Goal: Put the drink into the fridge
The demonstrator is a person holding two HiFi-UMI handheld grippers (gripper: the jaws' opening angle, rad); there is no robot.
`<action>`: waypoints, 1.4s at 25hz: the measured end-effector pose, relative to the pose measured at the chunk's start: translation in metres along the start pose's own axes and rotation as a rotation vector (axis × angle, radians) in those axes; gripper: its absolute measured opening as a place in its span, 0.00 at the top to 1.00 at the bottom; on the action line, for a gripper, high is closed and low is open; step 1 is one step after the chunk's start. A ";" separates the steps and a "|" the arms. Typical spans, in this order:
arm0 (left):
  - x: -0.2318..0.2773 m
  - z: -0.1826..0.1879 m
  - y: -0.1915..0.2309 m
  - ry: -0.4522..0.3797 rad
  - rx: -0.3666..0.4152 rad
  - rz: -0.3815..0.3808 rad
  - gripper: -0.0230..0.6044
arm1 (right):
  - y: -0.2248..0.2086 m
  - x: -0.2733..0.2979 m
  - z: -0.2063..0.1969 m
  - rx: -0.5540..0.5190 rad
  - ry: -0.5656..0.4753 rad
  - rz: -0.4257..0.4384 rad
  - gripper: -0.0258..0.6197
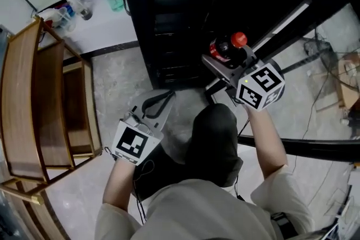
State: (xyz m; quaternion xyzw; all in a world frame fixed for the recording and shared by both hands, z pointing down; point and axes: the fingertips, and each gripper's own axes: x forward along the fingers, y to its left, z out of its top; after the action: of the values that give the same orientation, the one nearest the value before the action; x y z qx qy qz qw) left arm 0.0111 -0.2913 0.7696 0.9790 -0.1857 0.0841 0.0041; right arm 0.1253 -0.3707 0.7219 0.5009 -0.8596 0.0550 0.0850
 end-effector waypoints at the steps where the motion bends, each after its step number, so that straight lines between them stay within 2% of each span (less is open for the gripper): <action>1: -0.001 0.003 -0.001 -0.005 0.006 0.003 0.95 | -0.001 0.003 0.002 -0.008 0.002 0.002 0.48; 7: -0.005 0.005 0.000 -0.044 0.011 0.047 0.95 | -0.016 0.030 0.020 -0.034 -0.009 -0.004 0.48; 13: -0.005 0.006 -0.008 -0.031 -0.020 0.063 0.95 | -0.030 0.063 0.029 -0.063 0.010 0.005 0.48; 20: -0.003 0.006 -0.011 -0.046 -0.001 0.072 0.95 | -0.040 0.107 0.025 -0.072 0.087 0.029 0.48; 29: -0.027 -0.007 -0.003 -0.017 -0.003 0.118 0.95 | -0.047 0.168 0.022 -0.106 0.172 0.031 0.48; 35: -0.030 -0.013 -0.006 0.003 0.002 0.102 0.95 | -0.060 0.191 -0.004 -0.027 0.241 -0.002 0.48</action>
State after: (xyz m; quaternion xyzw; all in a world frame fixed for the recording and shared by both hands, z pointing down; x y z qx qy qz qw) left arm -0.0167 -0.2743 0.7776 0.9682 -0.2351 0.0861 -0.0011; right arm 0.0852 -0.5622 0.7649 0.4903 -0.8433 0.1033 0.1943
